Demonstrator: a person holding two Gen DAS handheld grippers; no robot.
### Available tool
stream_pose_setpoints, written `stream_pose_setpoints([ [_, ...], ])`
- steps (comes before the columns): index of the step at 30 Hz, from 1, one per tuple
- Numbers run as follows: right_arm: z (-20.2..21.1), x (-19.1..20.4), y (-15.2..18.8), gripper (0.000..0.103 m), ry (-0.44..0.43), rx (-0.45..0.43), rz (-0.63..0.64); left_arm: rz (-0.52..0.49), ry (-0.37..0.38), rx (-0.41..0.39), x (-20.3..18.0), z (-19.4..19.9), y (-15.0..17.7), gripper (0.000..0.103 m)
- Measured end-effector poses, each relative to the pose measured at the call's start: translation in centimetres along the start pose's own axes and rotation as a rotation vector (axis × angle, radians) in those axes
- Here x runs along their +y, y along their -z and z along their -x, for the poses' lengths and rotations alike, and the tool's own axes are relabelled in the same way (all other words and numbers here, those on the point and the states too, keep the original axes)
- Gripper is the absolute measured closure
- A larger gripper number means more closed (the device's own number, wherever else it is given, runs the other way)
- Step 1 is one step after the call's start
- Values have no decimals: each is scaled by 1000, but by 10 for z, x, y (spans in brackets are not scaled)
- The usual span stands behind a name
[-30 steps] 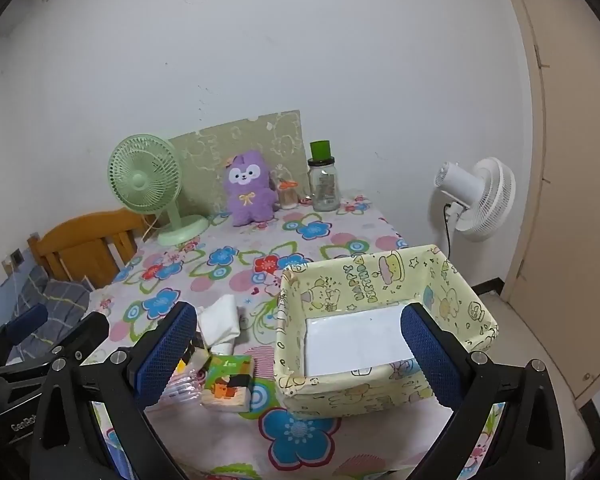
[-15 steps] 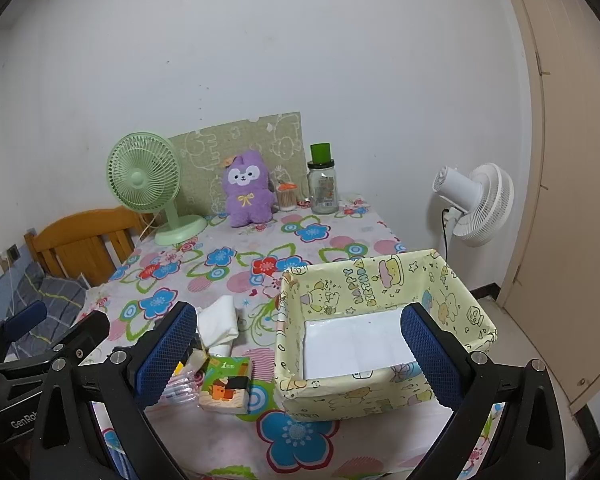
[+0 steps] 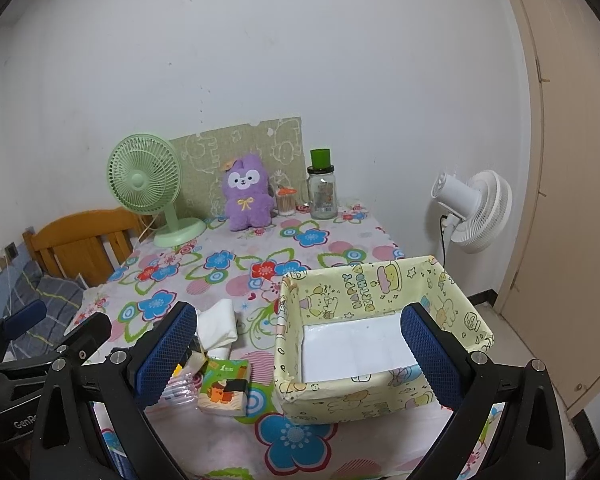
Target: Organize soft objects
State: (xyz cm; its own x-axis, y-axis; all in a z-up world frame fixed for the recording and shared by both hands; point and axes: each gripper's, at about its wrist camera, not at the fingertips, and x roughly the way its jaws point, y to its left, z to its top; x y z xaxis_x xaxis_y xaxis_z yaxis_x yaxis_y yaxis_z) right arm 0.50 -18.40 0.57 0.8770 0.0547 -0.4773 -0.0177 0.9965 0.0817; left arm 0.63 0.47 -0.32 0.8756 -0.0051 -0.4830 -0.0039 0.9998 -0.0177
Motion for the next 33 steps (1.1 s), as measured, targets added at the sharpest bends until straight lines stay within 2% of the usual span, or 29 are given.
stream_pose_setpoints([
  [33,4,0,3,0,2,-11,2,-4,1,-5,0,0,0,0],
])
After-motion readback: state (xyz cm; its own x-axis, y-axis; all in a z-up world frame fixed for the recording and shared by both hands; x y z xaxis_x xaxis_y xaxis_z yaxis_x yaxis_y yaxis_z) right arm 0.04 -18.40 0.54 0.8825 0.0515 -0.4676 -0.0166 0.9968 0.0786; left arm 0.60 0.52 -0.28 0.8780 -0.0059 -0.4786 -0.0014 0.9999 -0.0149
